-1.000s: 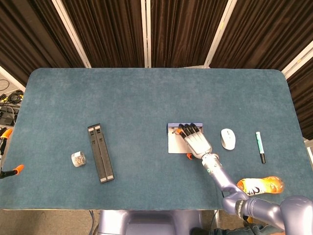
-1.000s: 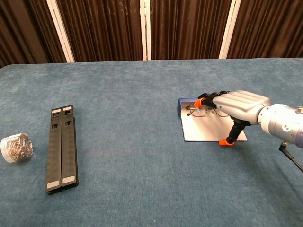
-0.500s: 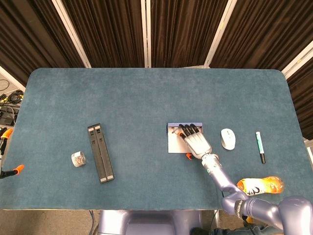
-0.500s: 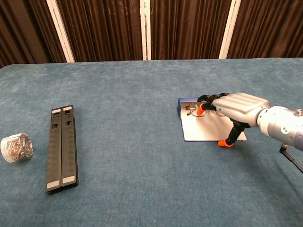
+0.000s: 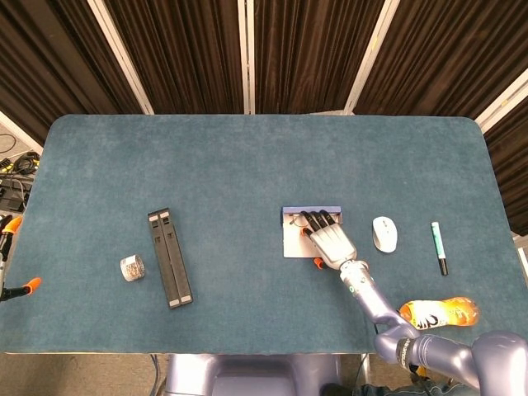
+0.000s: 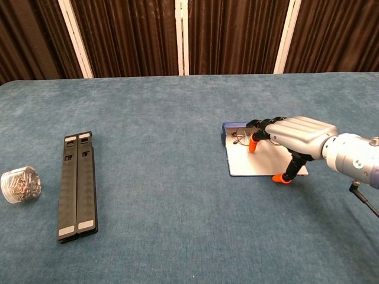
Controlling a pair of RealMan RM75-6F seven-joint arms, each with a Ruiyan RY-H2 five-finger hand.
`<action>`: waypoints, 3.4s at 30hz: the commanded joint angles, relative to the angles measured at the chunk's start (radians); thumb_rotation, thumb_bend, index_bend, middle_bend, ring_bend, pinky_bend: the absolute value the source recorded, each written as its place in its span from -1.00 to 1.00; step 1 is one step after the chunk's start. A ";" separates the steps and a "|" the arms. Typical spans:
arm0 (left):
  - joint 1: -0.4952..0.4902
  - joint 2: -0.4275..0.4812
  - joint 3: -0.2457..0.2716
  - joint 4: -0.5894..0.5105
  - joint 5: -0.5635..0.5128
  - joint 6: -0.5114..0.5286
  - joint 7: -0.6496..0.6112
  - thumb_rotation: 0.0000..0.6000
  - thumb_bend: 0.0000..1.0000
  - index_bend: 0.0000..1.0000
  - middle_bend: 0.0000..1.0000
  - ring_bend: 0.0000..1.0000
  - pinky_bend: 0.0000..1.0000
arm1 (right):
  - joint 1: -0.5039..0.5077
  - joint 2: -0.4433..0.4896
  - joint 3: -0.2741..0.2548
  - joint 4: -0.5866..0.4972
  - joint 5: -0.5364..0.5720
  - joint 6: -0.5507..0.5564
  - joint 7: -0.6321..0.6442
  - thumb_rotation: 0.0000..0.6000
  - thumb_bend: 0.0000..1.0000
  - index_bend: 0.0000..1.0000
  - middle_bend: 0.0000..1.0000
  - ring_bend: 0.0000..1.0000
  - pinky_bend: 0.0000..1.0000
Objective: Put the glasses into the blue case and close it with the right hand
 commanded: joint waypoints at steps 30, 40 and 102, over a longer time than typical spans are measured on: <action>-0.003 -0.004 -0.001 0.004 -0.006 -0.002 0.006 1.00 -1.00 -1.00 -1.00 -1.00 -1.00 | 0.010 -0.044 0.041 0.081 0.024 -0.008 0.031 1.00 0.01 -0.25 -1.00 -1.00 -1.00; -0.002 -0.004 0.000 0.002 -0.001 0.000 0.006 1.00 -1.00 -1.00 -1.00 -1.00 -1.00 | -0.007 -0.026 0.025 0.074 -0.045 0.047 0.104 1.00 0.01 -0.05 -1.00 -1.00 -1.00; -0.011 -0.013 0.004 0.005 -0.013 -0.017 0.027 1.00 -1.00 -1.00 -1.00 -1.00 -1.00 | 0.017 0.202 -0.004 -0.255 -0.151 0.037 0.057 1.00 -0.67 -0.89 -1.00 -1.00 -1.00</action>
